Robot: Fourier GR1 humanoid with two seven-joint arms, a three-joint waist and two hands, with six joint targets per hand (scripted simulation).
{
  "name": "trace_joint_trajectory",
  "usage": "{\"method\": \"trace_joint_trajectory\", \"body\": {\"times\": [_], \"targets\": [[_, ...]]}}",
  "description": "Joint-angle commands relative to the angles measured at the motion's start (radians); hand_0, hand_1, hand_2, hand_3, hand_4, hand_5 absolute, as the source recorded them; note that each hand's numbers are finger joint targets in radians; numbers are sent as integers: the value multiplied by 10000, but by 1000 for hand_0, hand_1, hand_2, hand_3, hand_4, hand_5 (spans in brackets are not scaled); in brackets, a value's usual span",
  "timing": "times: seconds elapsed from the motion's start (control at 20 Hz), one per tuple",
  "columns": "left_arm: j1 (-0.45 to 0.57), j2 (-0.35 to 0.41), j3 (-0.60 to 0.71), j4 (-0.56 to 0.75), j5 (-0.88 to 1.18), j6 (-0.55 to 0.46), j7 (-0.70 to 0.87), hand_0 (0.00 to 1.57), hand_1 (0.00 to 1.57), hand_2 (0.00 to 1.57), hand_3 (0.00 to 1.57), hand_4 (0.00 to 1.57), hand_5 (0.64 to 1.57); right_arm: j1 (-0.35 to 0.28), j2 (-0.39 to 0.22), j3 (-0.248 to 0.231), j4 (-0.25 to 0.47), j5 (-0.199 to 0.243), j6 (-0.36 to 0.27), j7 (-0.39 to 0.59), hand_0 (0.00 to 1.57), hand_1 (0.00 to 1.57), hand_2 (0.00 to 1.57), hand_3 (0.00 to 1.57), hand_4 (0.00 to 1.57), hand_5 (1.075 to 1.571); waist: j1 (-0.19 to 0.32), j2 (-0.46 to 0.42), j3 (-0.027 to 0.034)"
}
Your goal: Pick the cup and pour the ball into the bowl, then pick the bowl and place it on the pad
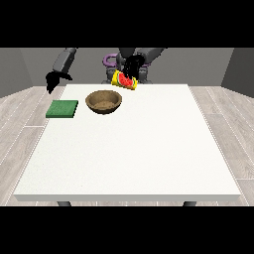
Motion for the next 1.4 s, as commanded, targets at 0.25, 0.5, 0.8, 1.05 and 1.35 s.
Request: {"method": "trace_joint_trajectory", "body": {"times": [0.25,0.5,0.8,1.05,1.35], "targets": [[-336,-353,-1101,-877,-1666,-1506,557,0,0,1571,1571,534,1522,151,-186,-165,338,-185,505,-504,0,0,175,346,399,1535,152,-2,-3],[-529,-359,-1212,-1096,-1782,-2508,861,0,0,1571,1571,571,1527,-230,364,285,-31,75,18,-164,0,0,141,272,416,1530,-364,-9,-8],[-734,32,-1934,-645,-2911,-3183,-185,749,749,1571,1571,1091,1553,53,51,208,-88,-64,471,-296,0,0,116,236,424,1528,-444,-44,-7],[-589,-110,-1606,-1724,-3045,-3940,-960,1478,1478,1571,1571,1127,1539,163,-557,-188,286,-381,664,-108,0,0,259,385,429,1526,233,-148,-6],[-837,451,248,-2319,-2012,-3001,-1309,211,211,1571,1571,1021,1569,-103,-107,-47,364,-443,375,629,0,0,340,331,716,1559,829,258,-16]]}}
